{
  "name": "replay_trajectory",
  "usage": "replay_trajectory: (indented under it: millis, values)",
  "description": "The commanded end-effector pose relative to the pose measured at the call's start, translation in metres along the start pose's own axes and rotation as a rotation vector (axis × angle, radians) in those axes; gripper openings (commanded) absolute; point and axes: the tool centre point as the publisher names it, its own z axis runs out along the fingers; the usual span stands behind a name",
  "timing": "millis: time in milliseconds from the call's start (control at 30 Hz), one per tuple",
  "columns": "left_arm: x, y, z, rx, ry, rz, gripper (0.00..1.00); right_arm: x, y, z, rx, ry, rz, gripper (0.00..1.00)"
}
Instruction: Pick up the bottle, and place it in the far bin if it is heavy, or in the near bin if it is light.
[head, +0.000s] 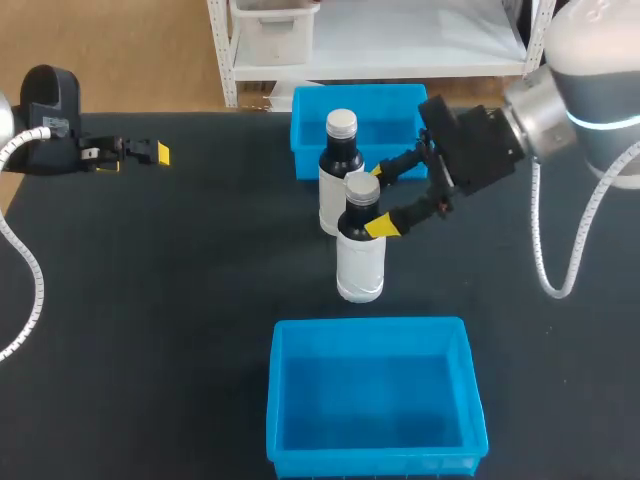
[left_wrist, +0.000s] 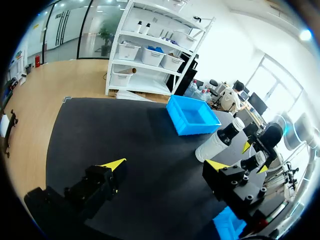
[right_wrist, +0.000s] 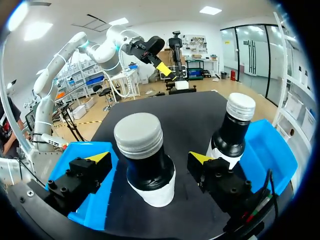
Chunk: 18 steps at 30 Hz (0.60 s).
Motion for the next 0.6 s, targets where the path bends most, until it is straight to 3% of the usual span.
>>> replay_trajectory:
  millis: [33, 600]
  values:
    - [0.0, 0.0, 0.0, 0.0, 0.0, 0.0, 1.0, -0.002, 0.001, 0.006, 0.007, 0.0, -0.002, 1.0]
    - [0.0, 0.0, 0.0, 0.0, 0.0, 0.0, 1.0, -0.006, 0.004, 0.018, -0.003, -0.014, 0.001, 1.0]
